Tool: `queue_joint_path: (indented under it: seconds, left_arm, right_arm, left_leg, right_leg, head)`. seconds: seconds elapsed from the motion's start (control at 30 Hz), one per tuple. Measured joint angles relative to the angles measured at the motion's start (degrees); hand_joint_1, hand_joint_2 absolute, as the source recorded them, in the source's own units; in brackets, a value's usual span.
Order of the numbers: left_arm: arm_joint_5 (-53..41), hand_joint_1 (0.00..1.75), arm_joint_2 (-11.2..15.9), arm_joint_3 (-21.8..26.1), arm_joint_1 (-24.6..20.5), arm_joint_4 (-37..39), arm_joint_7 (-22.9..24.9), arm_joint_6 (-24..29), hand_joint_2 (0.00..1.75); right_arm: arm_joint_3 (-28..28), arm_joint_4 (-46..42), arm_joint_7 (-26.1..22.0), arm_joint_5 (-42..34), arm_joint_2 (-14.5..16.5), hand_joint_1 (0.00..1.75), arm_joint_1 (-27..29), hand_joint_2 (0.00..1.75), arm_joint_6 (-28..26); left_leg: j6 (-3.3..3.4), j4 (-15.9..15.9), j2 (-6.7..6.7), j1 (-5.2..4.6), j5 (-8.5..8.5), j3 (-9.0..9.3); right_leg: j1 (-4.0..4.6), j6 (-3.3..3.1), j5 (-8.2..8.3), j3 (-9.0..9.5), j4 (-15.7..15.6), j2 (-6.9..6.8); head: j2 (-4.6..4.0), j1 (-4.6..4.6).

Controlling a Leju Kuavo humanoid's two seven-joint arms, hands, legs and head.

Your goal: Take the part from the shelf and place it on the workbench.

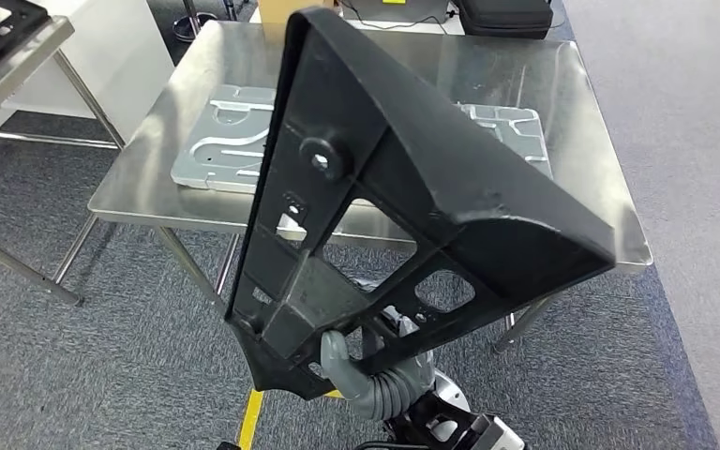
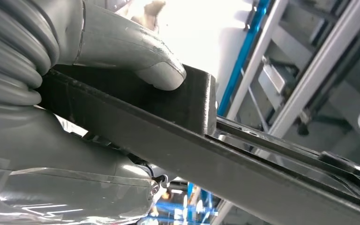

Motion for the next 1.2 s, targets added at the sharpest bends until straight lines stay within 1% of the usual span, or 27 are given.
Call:
queue_joint_path:
  seconds: [0.03, 0.07, 0.1, 0.17, 0.2, 0.23, 0.27, 0.3, 0.33, 0.37, 0.4, 0.5, 0.57, 0.6, 0.67, 0.7, 0.73, 0.77, 0.83, 0.87, 0.9, 0.97, 1.03, 1.07, 1.1, 1.17, 1.2]
  left_arm:
    - [0.0, 0.00, 0.0, 0.0, 0.0, 0.0, 0.0, 0.0, 1.75]
    - [0.0, 0.00, 0.0, 0.0, -0.1, 0.0, 0.0, 0.0, 1.75]
    - [0.1, 0.00, 0.0, 0.0, -0.1, 0.0, 0.0, 0.1, 1.75]
    - [0.2, 0.00, 0.0, 0.0, 0.0, 0.0, -0.1, 0.1, 1.75]
    - [0.2, 0.00, 0.0, 0.1, 0.0, 0.0, -0.2, 0.1, 1.75]
    - [0.3, 0.00, 0.0, 0.1, 0.0, 0.0, -0.2, 0.1, 1.75]
    - [0.3, 0.00, 0.0, 0.1, 0.0, 0.0, -0.3, 0.1, 1.75]
    - [0.3, 0.00, 0.0, 0.1, 0.0, 0.0, -0.3, 0.1, 1.75]
    - [0.4, 0.00, 0.0, 0.1, 0.2, 0.0, -0.3, 0.1, 1.75]
    - [0.4, 0.00, 0.0, 0.1, 0.3, 0.0, -0.3, 0.1, 1.75]
    - [0.5, 0.00, 0.0, 0.1, 0.4, 0.0, -0.3, 0.1, 1.75]
    - [0.7, 0.00, 0.0, 0.1, 0.5, 0.0, -0.4, 0.1, 1.75]
    - [0.8, 0.00, -0.1, 0.1, 0.4, 0.0, -0.5, 0.1, 1.75]
    - [0.8, 0.00, -0.1, 0.2, 0.4, 0.0, -0.5, 0.2, 1.75]
    - [1.0, 0.00, 0.0, 0.2, 0.4, 0.0, -0.6, 0.2, 1.75]
    - [1.0, 0.00, 0.0, 0.3, 0.5, 0.0, -0.6, 0.2, 1.75]
    - [1.1, 0.00, 0.0, 0.3, 0.5, 0.0, -0.6, 0.2, 1.75]
    - [1.1, 0.00, 0.0, 0.3, 0.6, 0.0, -0.6, 0.2, 1.75]
    - [1.1, 0.00, 0.0, 0.4, 0.7, 0.0, -0.6, 0.2, 1.75]
    - [1.1, 0.00, 0.0, 0.4, 0.7, 0.0, -0.6, 0.2, 1.75]
    - [1.1, 0.00, 0.0, 0.4, 0.7, 0.0, -0.6, 0.2, 1.75]
    - [1.1, 0.00, 0.0, 0.4, 0.6, 0.0, -0.6, 0.2, 1.75]
    - [1.0, 0.00, 0.0, 0.4, 0.5, 0.0, -0.6, 0.3, 1.75]
    - [1.0, 0.00, 0.0, 0.4, 0.5, 0.0, -0.6, 0.3, 1.75]
    - [1.0, 0.00, 0.0, 0.4, 0.5, 0.0, -0.6, 0.3, 1.75]
    - [1.0, 0.00, 0.0, 0.4, 0.5, 0.0, -0.7, 0.2, 1.75]
    - [1.0, 0.00, 0.0, 0.4, 0.4, 0.0, -0.7, 0.2, 1.75]
  right_arm:
    - [0.0, -0.1, 0.0, 0.0, 0.0, 1.75, -0.1, 1.75, 0.1]
    - [0.1, -0.2, 0.1, 0.0, 0.1, 1.75, -0.3, 1.75, 0.2]
    - [0.2, -0.3, 0.1, 0.0, 0.2, 1.75, -0.4, 1.75, 0.4]
    - [0.3, -0.3, 0.2, 0.0, 0.2, 1.75, -0.6, 1.75, 0.6]
    - [0.3, -0.3, 0.3, 0.0, 0.2, 1.75, -0.6, 1.75, 0.7]
    - [0.3, -0.3, 0.3, 0.0, 0.2, 1.75, -0.6, 1.75, 0.7]
    - [0.4, -0.3, 0.3, 0.0, 0.2, 1.75, -0.6, 1.75, 0.7]
    - [0.4, -0.3, 0.3, 0.0, 0.3, 1.75, -0.7, 1.75, 0.7]
    - [0.5, -0.3, 0.4, 0.0, 0.3, 1.75, -0.7, 1.75, 0.8]
    - [0.5, -0.3, 0.4, 0.0, 0.3, 1.75, -0.8, 1.75, 0.8]
    - [0.5, -0.3, 0.4, 0.0, 0.3, 1.75, -0.8, 1.75, 0.8]
    - [0.5, -0.3, 0.5, 0.0, 0.4, 1.75, -1.1, 1.75, 0.9]
    - [0.5, -0.3, 0.6, 0.0, 0.5, 1.75, -1.3, 1.75, 1.0]
    - [0.5, -0.3, 0.6, -0.1, 0.5, 1.75, -1.4, 1.75, 1.1]
    - [0.6, -0.3, 0.9, -0.1, 0.5, 1.75, -1.5, 1.75, 1.5]
    - [0.6, -0.2, 1.0, -0.2, 0.5, 1.75, -1.5, 1.75, 1.7]
    - [0.6, -0.2, 1.1, -0.2, 0.5, 1.75, -1.5, 1.75, 1.8]
    - [0.6, -0.2, 1.1, -0.2, 0.5, 1.75, -1.5, 1.75, 1.8]
    - [0.6, -0.2, 1.1, -0.2, 0.5, 1.75, -1.6, 1.75, 1.9]
    - [0.6, -0.2, 1.1, -0.2, 0.5, 1.75, -1.6, 1.75, 1.9]
    - [0.6, -0.2, 1.1, -0.2, 0.5, 1.75, -1.7, 1.75, 1.9]
    - [0.6, -0.2, 1.1, -0.2, 0.5, 1.75, -1.7, 1.75, 1.9]
    - [0.7, -0.2, 1.1, -0.2, 0.6, 1.75, -1.7, 1.75, 1.8]
    - [0.7, -0.2, 1.1, -0.2, 0.7, 1.75, -1.8, 1.75, 1.8]
    - [0.7, -0.2, 1.1, -0.2, 0.8, 1.75, -1.8, 1.75, 1.8]
    - [0.8, -0.1, 1.1, -0.2, 1.0, 1.75, -1.8, 1.75, 1.8]
    - [0.8, 0.1, 1.1, -0.1, 1.0, 1.75, -1.8, 1.75, 1.8]
  left_leg:
    - [-0.25, 0.6, 0.05, 0.01, -0.51, -0.03]
    - [-0.45, 2.5, 0.08, 0.02, -1.46, -0.76]
    - [-0.57, 5.6, 0.10, 0.07, -2.78, -2.31]
    - [-0.74, 13.4, 0.10, 0.05, -5.23, -6.95]
    - [-0.79, 15.8, 0.10, 0.05, -5.31, -8.67]
    - [-0.81, 16.1, 0.11, 0.05, -4.31, -9.41]
    - [-0.76, 14.0, 0.11, 0.05, -2.18, -8.93]
    - [-0.63, 10.3, 0.13, 0.05, 0.49, -7.60]
    - [-0.46, 6.6, 0.16, -0.05, 2.35, -6.18]
    - [-0.20, 3.5, 0.17, -0.14, 3.49, -4.92]
    - [0.07, 1.8, 0.17, -0.25, 3.79, -4.28]
    - [0.96, 0.9, 0.04, -0.21, 3.42, -3.86]
    - [1.56, 0.3, 0.04, 0.12, 3.39, -3.15]
    - [1.82, 0.0, 0.08, 0.23, 3.33, -2.78]
    - [2.13, 0.0, 0.15, 0.22, 3.01, -2.41]
    - [2.16, 0.0, 0.13, 0.22, 2.83, -2.26]
    - [2.13, 0.0, 0.07, 0.23, 2.61, -2.03]
    - [2.03, 0.0, 0.00, 0.26, 2.37, -1.69]
    - [1.64, 0.0, -0.13, 0.30, 1.75, -0.90]
    - [1.31, 0.0, -0.17, 0.23, 1.40, -0.63]
    - [0.95, -0.1, -0.18, 0.18, 1.08, -0.46]
    - [0.20, -0.3, -0.14, 0.06, 0.61, -0.18]
    - [-0.40, -0.1, -0.03, 0.14, 0.13, 0.17]
    - [-0.61, 1.1, 0.02, 0.19, -0.58, -0.21]
    - [-0.77, 3.7, 0.05, 0.24, -1.81, -1.33]
    - [-0.96, 11.5, 0.07, 0.27, -4.97, -5.62]
    - [-1.05, 14.9, 0.07, 0.27, -5.78, -7.73]
  right_leg:
    - [-0.12, -0.41, -0.15, 0.57, -0.4, -0.02]
    - [-0.23, -0.80, -0.30, 1.21, -0.8, -0.10]
    - [-0.24, -1.16, -0.51, 1.80, -1.1, -0.19]
    - [-0.01, -1.61, -1.06, 2.45, -1.2, -0.31]
    - [0.11, -1.70, -1.36, 2.76, -1.1, -0.31]
    - [0.19, -1.73, -1.67, 3.11, -1.1, -0.29]
    - [0.24, -1.71, -2.02, 3.53, -1.0, -0.24]
    - [0.26, -1.62, -2.43, 3.95, -0.8, -0.16]
    - [0.37, -1.45, -2.82, 4.25, -0.7, -0.09]
    - [0.46, -1.21, -3.14, 4.38, -0.5, 0.02]
    - [0.54, -0.95, -3.33, 4.34, -0.3, 0.06]
    - [0.58, -0.12, -3.61, 4.33, -0.4, -0.01]
    - [0.53, 0.56, -4.81, 3.65, 1.6, -0.04]
    - [0.41, 0.88, -6.04, 2.34, 4.2, -0.04]
    - [0.05, 1.35, -8.73, -2.16, 11.8, -0.07]
    - [-0.15, 1.53, -9.19, -4.16, 14.6, -0.08]
    - [-0.34, 1.66, -8.53, -5.29, 15.6, -0.10]
    - [-0.49, 1.71, -6.71, -5.14, 14.2, -0.13]
    - [-0.62, 1.55, -1.93, -2.26, 6.8, -0.22]
    - [-0.50, 1.35, -0.48, -0.72, 3.3, -0.25]
    - [-0.34, 1.08, 0.10, 0.28, 1.0, -0.25]
    - [0.01, 0.43, -0.33, 0.83, -0.2, -0.13]
    - [-0.17, -0.34, -0.49, 1.31, -0.6, -0.02]
    - [-0.28, -0.75, -0.58, 1.68, -0.8, -0.05]
    - [-0.37, -1.14, -0.72, 2.08, -1.0, -0.13]
    - [-0.16, -1.67, -1.26, 2.65, -1.1, -0.28]
    - [-0.04, -1.79, -1.58, 2.97, -1.0, -0.30]
  head:
    - [0.00, -0.05]
    - [0.00, -0.11]
    - [0.00, -0.17]
    - [0.00, -0.23]
    - [0.00, -0.24]
    - [0.00, -0.23]
    - [0.00, -0.24]
    - [0.00, -0.24]
    - [0.00, -0.22]
    - [0.00, -0.23]
    - [0.00, -0.19]
    - [0.00, -0.13]
    - [0.00, 0.03]
    - [0.00, 0.12]
    - [0.00, 0.23]
    - [0.00, 0.23]
    - [0.00, 0.23]
    - [0.00, 0.23]
    - [0.00, 0.25]
    - [0.00, 0.23]
    - [0.00, 0.22]
    - [0.00, 0.17]
    - [0.00, 0.15]
    - [0.00, 0.10]
    - [0.00, 0.06]
    - [0.00, 0.00]
    - [0.00, 0.01]
